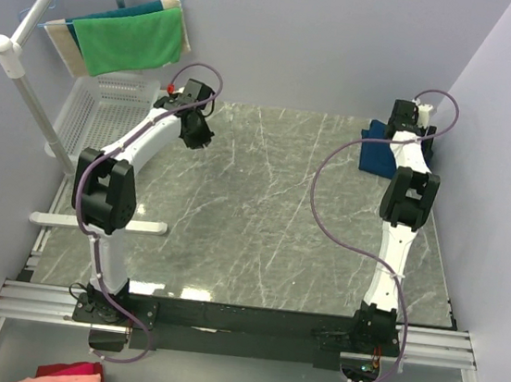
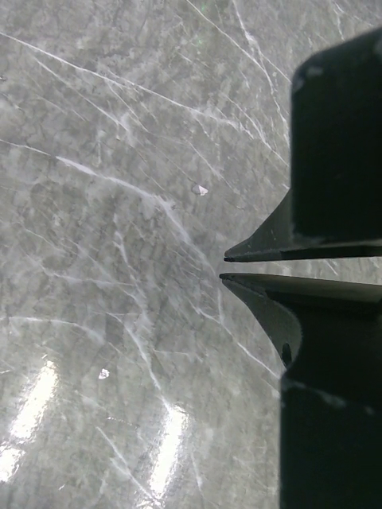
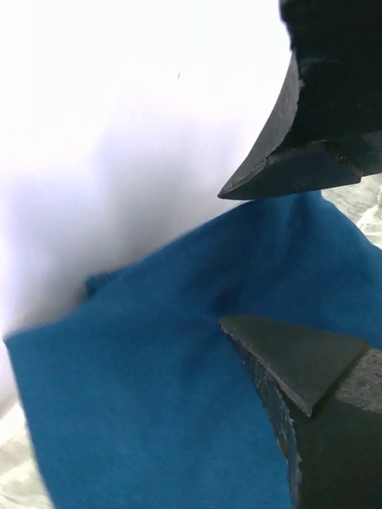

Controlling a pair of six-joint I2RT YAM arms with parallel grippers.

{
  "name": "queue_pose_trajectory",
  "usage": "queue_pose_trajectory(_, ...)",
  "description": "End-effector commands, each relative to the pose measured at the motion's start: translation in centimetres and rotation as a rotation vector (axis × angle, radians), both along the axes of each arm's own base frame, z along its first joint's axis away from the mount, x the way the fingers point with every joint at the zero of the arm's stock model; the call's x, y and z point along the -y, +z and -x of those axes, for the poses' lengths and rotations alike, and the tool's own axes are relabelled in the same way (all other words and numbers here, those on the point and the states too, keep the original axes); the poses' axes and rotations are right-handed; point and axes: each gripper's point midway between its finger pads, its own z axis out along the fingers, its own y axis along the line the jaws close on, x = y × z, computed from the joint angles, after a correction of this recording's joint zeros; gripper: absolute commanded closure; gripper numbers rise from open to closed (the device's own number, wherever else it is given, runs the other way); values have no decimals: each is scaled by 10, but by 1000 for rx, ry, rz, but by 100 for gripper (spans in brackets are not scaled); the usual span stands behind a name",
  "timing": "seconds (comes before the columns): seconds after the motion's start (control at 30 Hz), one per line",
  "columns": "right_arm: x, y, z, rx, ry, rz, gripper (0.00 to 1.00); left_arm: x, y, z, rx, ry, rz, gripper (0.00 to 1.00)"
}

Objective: Fold and stack the t-shirts
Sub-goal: Neatly place the folded tshirt to the corner, then reset both grippers

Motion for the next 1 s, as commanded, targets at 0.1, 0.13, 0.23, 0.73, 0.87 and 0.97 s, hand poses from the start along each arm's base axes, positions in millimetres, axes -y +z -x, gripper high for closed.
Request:
queue_pose_trajectory(0.1,2,74,-9,238,-89,54,33,7,16,-9,61,-40,22,80)
queue_pose_trajectory(0.13,-3,91,-9,280,-83,38,33,7,16,-9,62,-42,19,79)
queue_pose_trajectory(0.23,-28,121,-10,342,-35,1,33,6,18,-8,79,-47,11,67)
queue_pose_trajectory(0.73,-231,179,56,301,321,-196,33,-6,52,24,223,-97,-86,1)
queue_pose_trajectory(0.87,-264,164,96,255,378,-235,36,4,54,41,245,-143,-101,0)
queue_pose_trajectory(0.97,-287,145,124,234,427,-361,36,9,54,53,259,-161,-124,1)
